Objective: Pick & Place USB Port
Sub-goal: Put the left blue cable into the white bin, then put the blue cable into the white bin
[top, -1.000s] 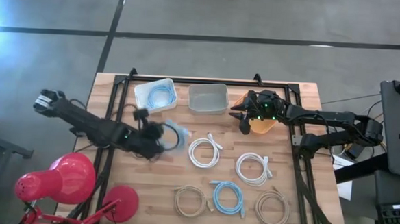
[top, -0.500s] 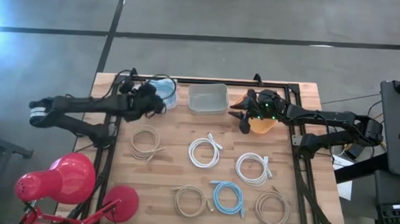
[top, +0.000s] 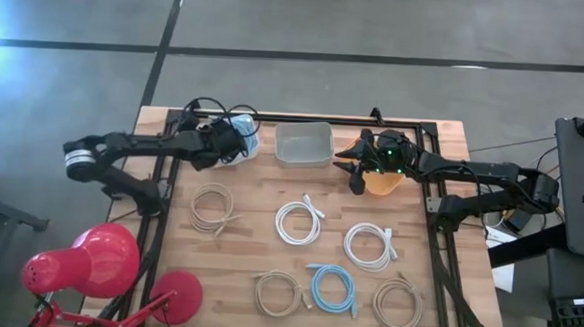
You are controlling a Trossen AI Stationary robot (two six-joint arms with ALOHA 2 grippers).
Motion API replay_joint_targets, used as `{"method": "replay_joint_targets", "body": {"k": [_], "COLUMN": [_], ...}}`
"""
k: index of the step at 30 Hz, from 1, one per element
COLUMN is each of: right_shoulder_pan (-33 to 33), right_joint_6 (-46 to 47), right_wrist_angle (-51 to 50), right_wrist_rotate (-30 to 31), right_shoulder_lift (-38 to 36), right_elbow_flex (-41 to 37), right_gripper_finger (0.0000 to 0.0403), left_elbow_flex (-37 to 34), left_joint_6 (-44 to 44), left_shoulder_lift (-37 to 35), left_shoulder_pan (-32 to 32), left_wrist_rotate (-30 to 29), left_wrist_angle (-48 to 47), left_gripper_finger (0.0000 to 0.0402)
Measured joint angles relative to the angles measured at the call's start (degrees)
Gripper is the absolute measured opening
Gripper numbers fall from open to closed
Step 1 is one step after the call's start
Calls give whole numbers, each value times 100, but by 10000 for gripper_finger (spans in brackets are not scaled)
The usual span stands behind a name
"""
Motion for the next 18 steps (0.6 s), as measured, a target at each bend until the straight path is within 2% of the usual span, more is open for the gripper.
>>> {"method": "replay_joint_targets", "body": {"k": [8,18], "right_shoulder_pan": [0,0], "right_joint_6": [-3,2], "right_wrist_angle": [-4,-5], "right_wrist_rotate": [0,0], "right_shoulder_lift": [0,0], "right_elbow_flex": [-2,-4], "right_gripper_finger": [118,118], "left_elbow_flex": [0,199], "left_joint_6": [72,531], "left_shoulder_lift": [282,-81], "left_shoulder_pan": [28,26], "left_wrist_rotate": [-168,-338], "left_wrist_angle": [39,39], "left_gripper_finger": [92,108]}}
